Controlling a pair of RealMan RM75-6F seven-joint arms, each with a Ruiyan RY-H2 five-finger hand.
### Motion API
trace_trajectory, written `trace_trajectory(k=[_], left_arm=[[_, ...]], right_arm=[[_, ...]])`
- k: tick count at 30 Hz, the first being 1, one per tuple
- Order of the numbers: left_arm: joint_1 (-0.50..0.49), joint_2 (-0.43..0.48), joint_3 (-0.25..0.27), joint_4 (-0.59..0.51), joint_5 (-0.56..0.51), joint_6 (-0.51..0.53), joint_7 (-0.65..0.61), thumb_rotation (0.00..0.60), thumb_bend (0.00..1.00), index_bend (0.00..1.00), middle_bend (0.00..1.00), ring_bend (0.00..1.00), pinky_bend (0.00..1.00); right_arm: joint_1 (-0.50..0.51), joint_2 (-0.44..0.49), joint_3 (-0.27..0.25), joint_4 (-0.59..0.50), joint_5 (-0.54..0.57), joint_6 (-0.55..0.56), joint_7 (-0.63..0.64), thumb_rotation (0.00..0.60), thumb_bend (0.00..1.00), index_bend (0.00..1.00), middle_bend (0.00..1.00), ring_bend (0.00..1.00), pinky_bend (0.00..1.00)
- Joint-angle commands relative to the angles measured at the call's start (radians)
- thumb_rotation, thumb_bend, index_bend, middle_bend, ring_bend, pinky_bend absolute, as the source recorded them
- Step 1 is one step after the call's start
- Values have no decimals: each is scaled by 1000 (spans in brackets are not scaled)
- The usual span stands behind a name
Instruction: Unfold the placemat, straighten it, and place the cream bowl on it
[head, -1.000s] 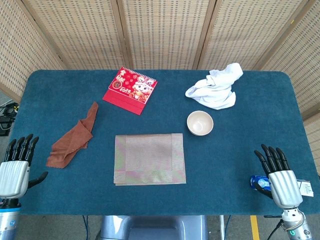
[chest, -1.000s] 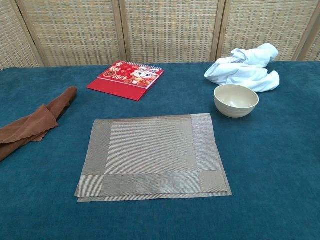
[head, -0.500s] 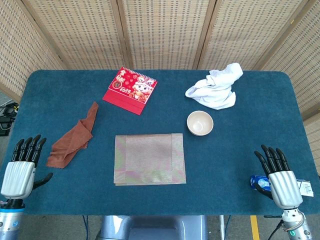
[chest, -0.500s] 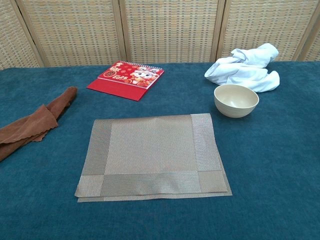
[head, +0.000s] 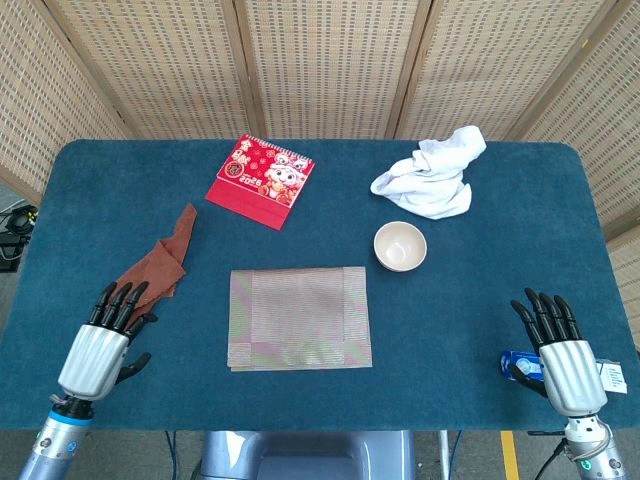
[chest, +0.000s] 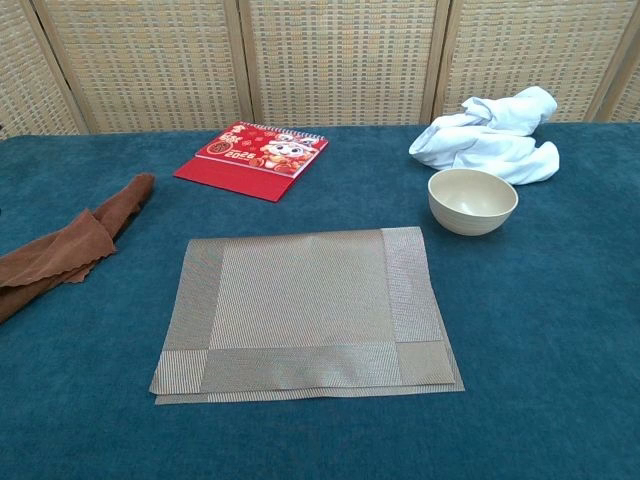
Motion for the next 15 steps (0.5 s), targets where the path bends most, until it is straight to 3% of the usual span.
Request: trace_trajectory(k=[1,15], left_arm=[[-22,-34,11,28,17,-33,18,600,255,400,0,0,0],[-89,-233,32,206,-14,-183,56,600,273,521,0,0,0]], right_arm=[[0,0,1,1,1,-1,1,600,140,125,0,0,0],[-1,10,10,-2,12,7,33,600,140,125,0,0,0]])
